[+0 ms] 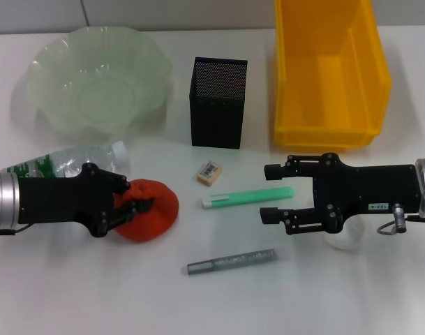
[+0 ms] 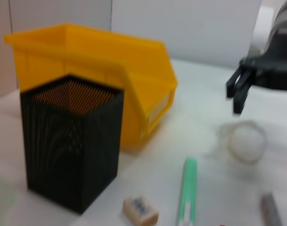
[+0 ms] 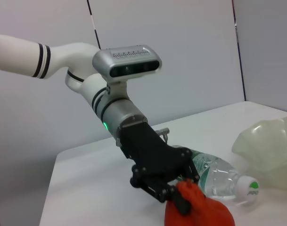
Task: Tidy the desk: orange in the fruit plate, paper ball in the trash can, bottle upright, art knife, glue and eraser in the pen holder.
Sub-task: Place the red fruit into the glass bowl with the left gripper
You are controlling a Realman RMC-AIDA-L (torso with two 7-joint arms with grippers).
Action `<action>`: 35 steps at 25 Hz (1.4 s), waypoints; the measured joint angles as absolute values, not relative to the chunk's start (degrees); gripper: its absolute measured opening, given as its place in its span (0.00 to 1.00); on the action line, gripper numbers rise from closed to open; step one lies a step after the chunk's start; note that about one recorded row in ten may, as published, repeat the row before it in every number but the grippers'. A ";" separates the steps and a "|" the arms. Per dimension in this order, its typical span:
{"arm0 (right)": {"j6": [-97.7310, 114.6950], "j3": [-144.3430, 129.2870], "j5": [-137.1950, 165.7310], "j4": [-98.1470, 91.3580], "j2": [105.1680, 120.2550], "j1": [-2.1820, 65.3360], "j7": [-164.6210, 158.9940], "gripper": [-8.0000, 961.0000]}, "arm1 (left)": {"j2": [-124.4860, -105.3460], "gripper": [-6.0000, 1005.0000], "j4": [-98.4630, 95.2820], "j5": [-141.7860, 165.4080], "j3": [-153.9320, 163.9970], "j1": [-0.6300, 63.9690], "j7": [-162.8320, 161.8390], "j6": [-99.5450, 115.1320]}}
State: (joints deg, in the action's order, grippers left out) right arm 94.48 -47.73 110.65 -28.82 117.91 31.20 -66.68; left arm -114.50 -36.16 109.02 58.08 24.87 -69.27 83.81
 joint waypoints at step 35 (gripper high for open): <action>94.44 -47.73 110.62 -28.83 118.30 31.11 -66.54 0.79 | -118.61 0.06 -19.19 79.31 35.07 29.90 -47.61 73.49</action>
